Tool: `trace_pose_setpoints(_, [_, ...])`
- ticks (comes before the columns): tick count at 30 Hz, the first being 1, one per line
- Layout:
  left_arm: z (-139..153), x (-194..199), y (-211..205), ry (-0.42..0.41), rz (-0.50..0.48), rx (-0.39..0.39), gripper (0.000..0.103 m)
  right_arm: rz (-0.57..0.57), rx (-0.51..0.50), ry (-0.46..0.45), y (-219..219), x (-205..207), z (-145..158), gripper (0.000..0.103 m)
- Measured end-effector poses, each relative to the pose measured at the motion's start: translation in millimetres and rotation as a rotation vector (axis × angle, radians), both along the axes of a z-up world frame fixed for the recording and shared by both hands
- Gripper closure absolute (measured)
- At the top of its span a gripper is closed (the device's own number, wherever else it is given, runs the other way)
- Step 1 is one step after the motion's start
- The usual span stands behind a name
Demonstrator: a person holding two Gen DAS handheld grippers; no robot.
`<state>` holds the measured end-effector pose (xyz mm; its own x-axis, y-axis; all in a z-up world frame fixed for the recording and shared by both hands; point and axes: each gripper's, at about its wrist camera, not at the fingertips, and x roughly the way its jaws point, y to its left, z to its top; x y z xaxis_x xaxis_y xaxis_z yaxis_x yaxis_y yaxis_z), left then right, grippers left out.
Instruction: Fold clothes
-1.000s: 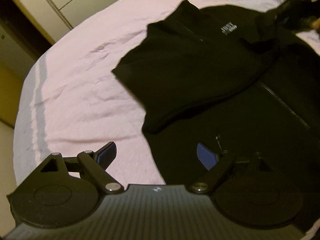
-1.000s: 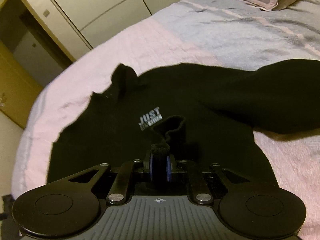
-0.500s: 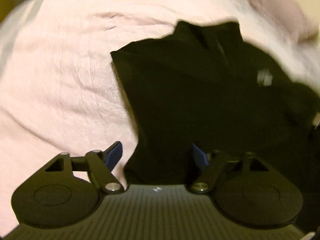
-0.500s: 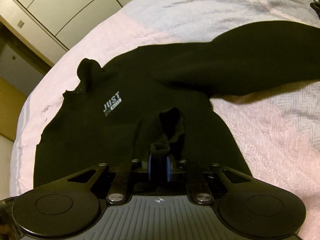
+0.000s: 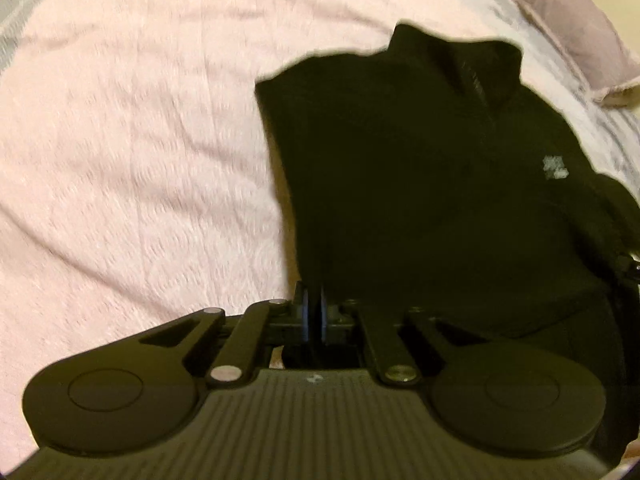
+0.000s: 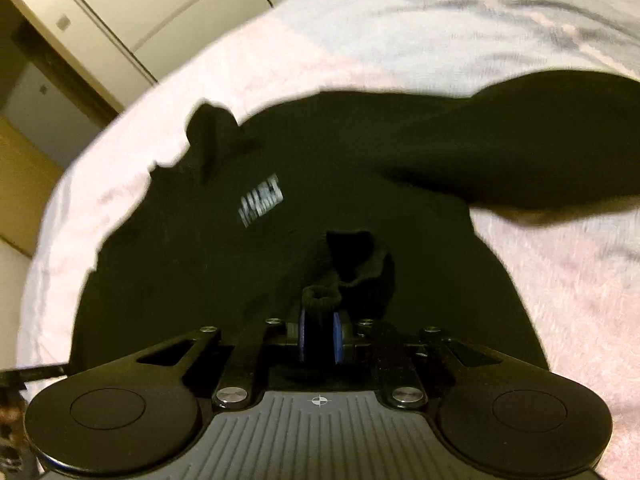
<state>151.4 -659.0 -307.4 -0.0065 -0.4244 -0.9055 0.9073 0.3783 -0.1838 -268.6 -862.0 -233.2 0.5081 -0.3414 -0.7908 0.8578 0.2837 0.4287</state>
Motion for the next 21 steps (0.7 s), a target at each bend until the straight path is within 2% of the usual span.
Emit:
trace_pose_setpoints(2, [-4.2,-1.3,-1.3,0.000,0.006,0.012,0.094,-0.029,0.024,0.015,0.7,-3.5,-9.0,0.091])
trace_pose_setpoints(5, [3.1,-1.8,3.0,-0.027,0.016,0.012,0.080,-0.082,0.051,-0.002,2.3,-16.5,-12.9,0.090])
trace_pose_setpoints(8, [15.8,-2.9,14.3,-0.074,0.005,0.005,0.080,-0.127,0.032,0.017,8.2,-27.1,-5.0,0.078])
trace_pose_setpoints(11, [31.2,-8.6,26.6,-0.131,-0.032,-0.006,0.083,-0.194,-0.001,0.039,17.2,-36.6,9.0,0.077])
trace_pose_setpoints(13, [41.4,-15.4,35.4,-0.136,-0.054,-0.030,0.083,-0.208,-0.052,0.042,25.6,-36.7,23.8,0.077])
trace_pose_setpoints(16, [42.4,-29.1,37.8,-0.117,-0.084,-0.052,0.082,-0.129,-0.039,0.036,25.7,-19.2,16.1,0.077])
trace_pose_setpoints(21, [19.8,-50.1,28.9,-0.086,-0.124,-0.022,0.082,0.014,-0.008,0.026,24.2,12.1,-0.2,0.077])
